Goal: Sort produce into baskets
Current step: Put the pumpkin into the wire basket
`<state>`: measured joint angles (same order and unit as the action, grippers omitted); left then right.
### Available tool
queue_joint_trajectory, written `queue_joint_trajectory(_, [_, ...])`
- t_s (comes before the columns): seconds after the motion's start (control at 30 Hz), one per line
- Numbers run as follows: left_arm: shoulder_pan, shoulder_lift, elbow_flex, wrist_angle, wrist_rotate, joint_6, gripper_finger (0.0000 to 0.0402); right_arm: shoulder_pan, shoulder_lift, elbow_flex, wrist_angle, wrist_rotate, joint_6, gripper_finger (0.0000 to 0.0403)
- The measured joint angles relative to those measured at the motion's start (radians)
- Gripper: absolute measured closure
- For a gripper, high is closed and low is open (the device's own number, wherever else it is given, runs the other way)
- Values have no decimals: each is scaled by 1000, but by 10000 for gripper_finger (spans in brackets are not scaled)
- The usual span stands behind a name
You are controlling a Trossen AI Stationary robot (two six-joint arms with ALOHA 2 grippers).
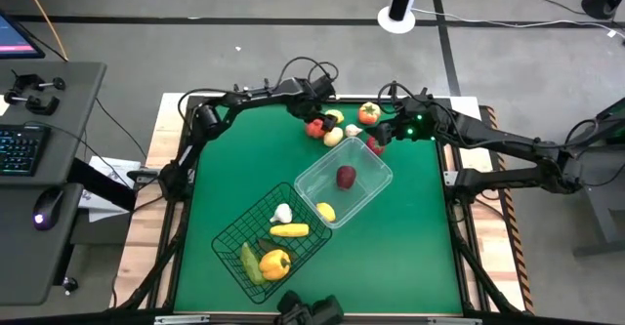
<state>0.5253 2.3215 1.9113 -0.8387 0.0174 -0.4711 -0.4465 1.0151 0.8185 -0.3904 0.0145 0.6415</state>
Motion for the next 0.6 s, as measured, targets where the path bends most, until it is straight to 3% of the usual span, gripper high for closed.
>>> queue_joint_trajectory(0.4, [-25,-19,-4,-48,33,122,12,0,0,0,0,0,14,36])
queue_joint_trajectory(0.6, [-24,-166,-3,-13,0,192,27,0,0,0,1,1,14,36])
